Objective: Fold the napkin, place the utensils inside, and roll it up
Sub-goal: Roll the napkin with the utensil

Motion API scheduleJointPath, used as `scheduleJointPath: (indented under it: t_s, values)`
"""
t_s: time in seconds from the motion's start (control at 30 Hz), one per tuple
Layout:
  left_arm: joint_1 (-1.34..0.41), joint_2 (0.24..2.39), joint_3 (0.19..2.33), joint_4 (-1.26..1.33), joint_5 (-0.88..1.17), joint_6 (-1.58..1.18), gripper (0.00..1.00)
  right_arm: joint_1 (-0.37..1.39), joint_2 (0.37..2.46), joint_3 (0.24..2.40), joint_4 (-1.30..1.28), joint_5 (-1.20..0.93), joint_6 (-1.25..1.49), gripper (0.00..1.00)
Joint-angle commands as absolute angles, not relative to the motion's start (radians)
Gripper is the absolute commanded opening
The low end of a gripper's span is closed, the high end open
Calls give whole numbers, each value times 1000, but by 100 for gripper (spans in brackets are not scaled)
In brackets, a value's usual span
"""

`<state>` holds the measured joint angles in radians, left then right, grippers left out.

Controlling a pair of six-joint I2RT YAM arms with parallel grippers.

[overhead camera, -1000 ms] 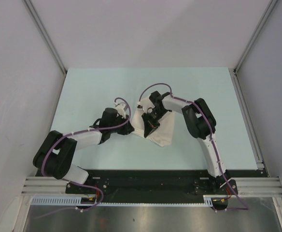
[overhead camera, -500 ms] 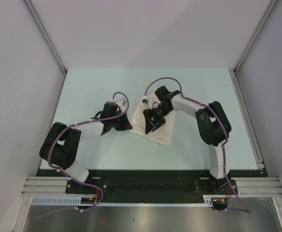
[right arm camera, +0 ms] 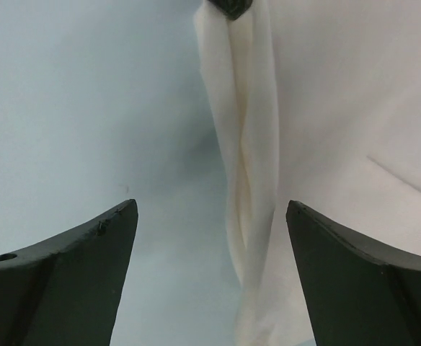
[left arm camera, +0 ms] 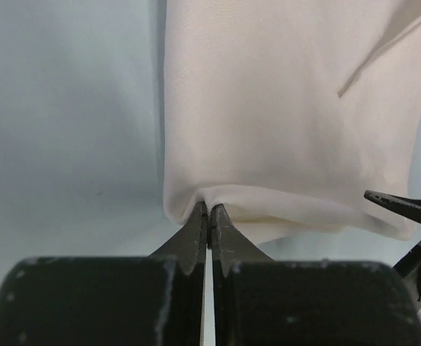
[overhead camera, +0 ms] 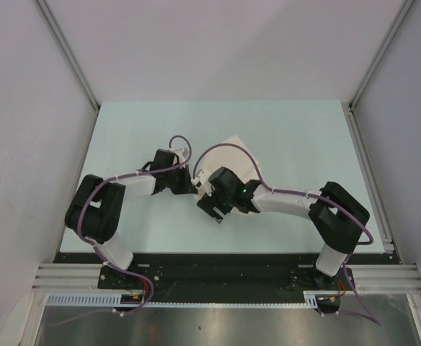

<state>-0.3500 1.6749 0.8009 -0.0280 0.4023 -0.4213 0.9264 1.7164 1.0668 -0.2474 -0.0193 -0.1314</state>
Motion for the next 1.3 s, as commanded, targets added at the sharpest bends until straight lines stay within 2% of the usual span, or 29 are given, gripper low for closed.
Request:
scheduleJointPath:
  t_s: [0.0,0.2,0.43,0.47,0.5,0.57,0.63,0.73,0.77,0.83,0.87,0.97,1.17,1.27]
  values:
    - [-331,1692,838,-38,433,-426,0,999,1729,1032,-78,339,-204,88]
    - [-325,1694,848,-49,433,-420,0,1031,1782,1002,-31,480,-236,86]
    - [-319,1698,862,-66,434,-408,0,1034,1827,980,-20,483,-270,78]
    - [-319,1698,862,-64,437,-408,0,1034,1836,979,-20,479,-271,71]
    - [-319,1698,864,-61,443,-408,0,1032,1847,982,-24,450,-273,58]
    - [-319,1694,862,-46,463,-410,1,1032,1851,997,-61,408,-270,39]
    - [-318,1681,864,-40,466,-413,10,1031,1848,1009,-110,316,-270,33]
    - [-304,1655,865,-40,460,-416,29,1019,1845,1046,-190,186,-249,10]
    - [-299,1645,865,-40,459,-420,40,1014,1845,1067,-210,158,-242,2]
    - [-285,1611,862,-40,457,-422,50,993,1858,1092,-273,65,-224,0]
    - [-281,1599,858,-41,446,-423,58,983,1862,1109,-297,30,-218,0]
    - [-270,1537,835,-43,420,-419,68,939,1884,1173,-389,-124,-189,0]
    - [-268,1402,732,-18,334,-403,80,833,1913,1287,-514,-473,-135,0]
    - [-270,1349,664,49,360,-397,81,787,1951,1341,-569,-592,-124,0]
